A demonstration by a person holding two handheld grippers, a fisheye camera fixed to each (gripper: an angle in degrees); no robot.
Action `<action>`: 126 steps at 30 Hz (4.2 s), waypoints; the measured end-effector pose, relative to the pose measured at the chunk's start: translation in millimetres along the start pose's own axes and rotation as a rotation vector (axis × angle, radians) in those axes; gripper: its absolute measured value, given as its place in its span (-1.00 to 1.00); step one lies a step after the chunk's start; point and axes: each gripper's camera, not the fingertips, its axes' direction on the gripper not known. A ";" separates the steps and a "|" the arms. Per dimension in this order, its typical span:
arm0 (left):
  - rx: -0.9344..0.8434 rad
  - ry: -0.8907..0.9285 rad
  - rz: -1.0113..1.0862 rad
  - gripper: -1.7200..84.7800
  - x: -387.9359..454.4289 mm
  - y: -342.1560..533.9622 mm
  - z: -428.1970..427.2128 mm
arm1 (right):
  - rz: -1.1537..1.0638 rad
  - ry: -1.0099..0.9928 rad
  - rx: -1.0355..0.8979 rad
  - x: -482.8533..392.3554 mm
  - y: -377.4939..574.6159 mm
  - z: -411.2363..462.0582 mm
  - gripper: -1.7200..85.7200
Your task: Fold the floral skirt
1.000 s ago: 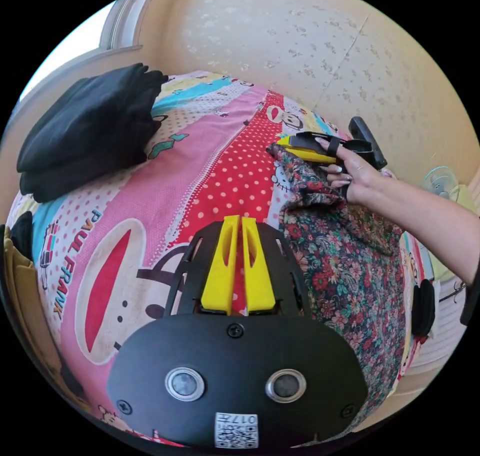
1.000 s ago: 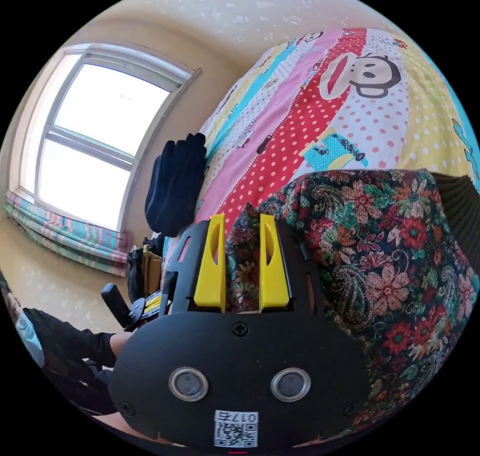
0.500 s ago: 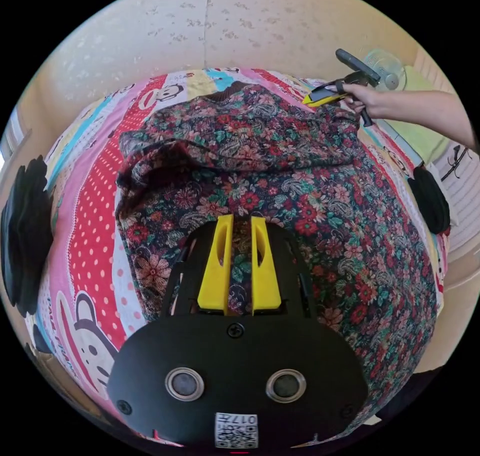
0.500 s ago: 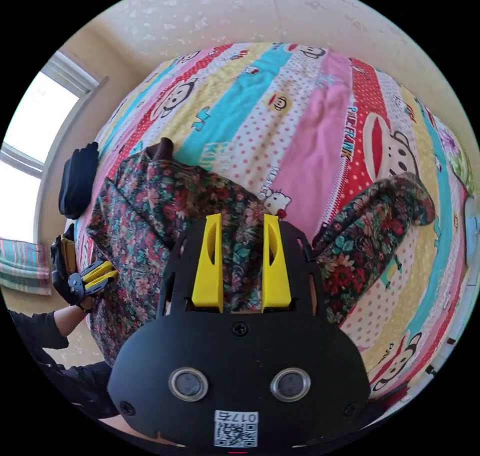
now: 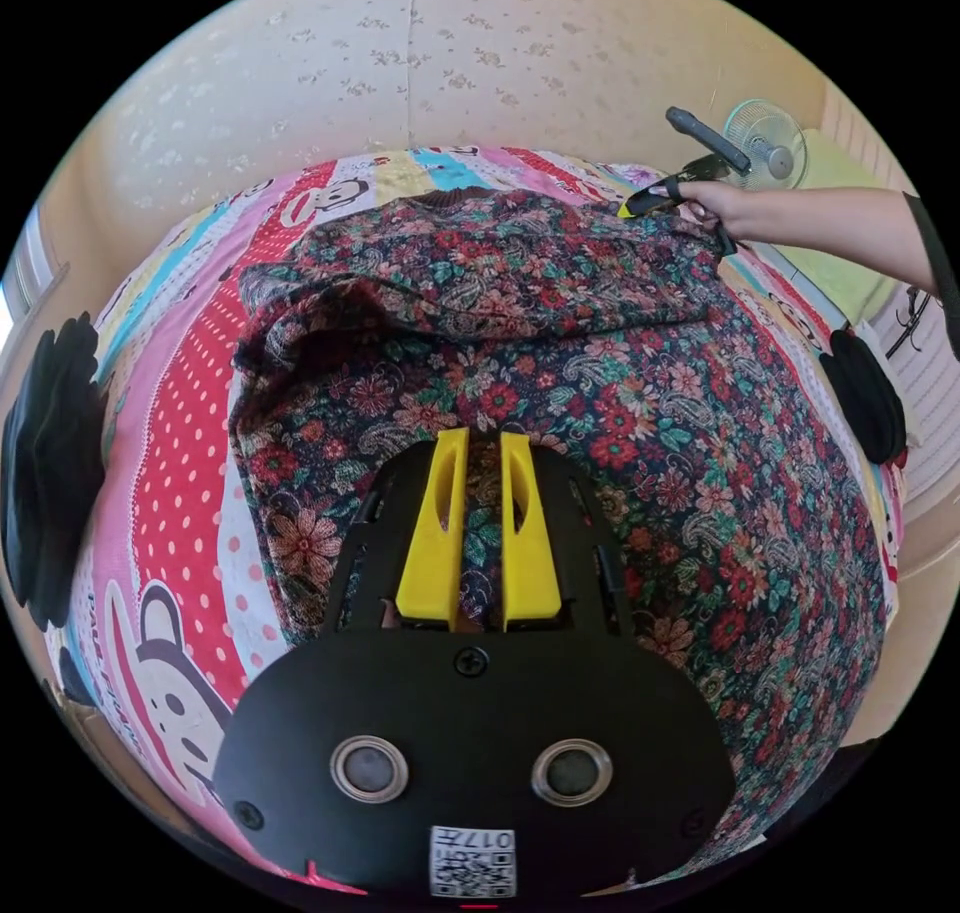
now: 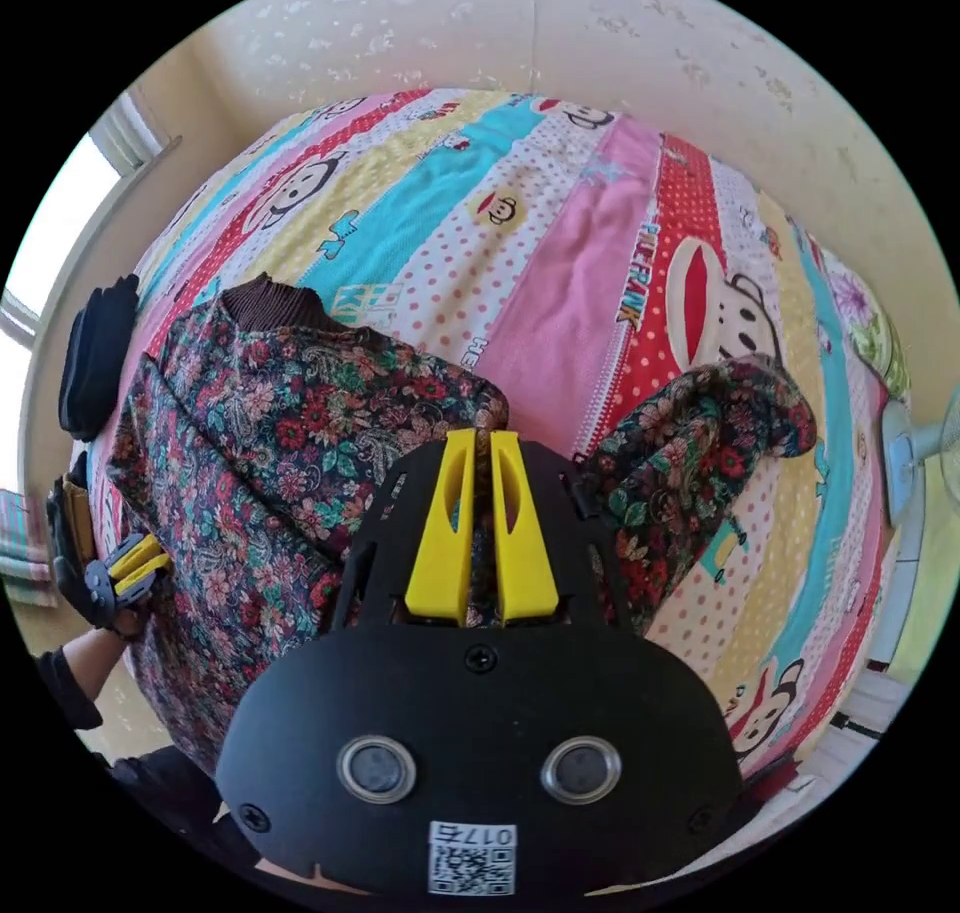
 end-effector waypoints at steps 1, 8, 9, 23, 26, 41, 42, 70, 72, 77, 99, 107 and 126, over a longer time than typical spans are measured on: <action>0.000 -0.013 0.006 -0.82 3.1 0.1 -0.5 | 0.016 -0.026 -0.006 2.7 0.7 1.7 -0.83; 0.004 -0.113 0.061 -0.81 27.1 1.2 -3.2 | 0.003 -0.302 0.268 74.0 44.8 -76.0 -0.77; 0.004 -0.110 0.059 -0.81 27.6 1.0 -3.9 | 0.055 -0.356 0.351 100.8 62.5 -92.8 -0.76; 0.001 -0.075 0.042 -0.82 34.3 -2.4 -11.0 | 0.808 -0.896 0.733 228.7 227.3 -8.6 -0.86; 0.000 -0.087 0.047 -0.82 39.6 -3.5 -12.5 | 0.892 -0.862 0.843 231.7 234.8 -38.7 -0.90; -0.002 -0.093 0.048 -0.82 56.1 -9.8 -19.0 | 0.838 -0.537 0.635 286.2 297.8 -122.9 -0.80; -0.003 -0.097 0.050 -0.82 58.0 -10.3 -19.3 | 0.910 -0.659 0.761 299.1 322.3 -110.4 -0.78; -0.007 -0.136 0.065 -0.82 82.3 -21.4 -14.6 | 0.713 -0.600 0.699 364.1 240.7 -139.4 -0.73; -0.006 -0.131 0.062 -0.82 81.3 -21.7 -13.6 | 0.824 -0.692 0.815 374.5 263.9 -115.3 -0.76; -0.006 -0.121 0.058 -0.82 78.4 -22.5 -10.1 | 0.824 -0.602 0.809 380.7 244.8 -94.3 -0.80; -0.003 -0.019 -0.002 -0.82 39.9 -18.0 12.7 | 0.514 -0.056 0.570 382.0 211.3 -231.0 -0.91; -0.003 0.019 -0.020 -0.82 24.0 -13.0 20.8 | 0.662 -0.379 0.735 357.7 254.7 -257.9 -0.92; -0.003 0.056 -0.042 -0.83 -2.0 9.9 31.3 | 0.535 -0.517 0.784 233.5 282.7 -213.3 -0.91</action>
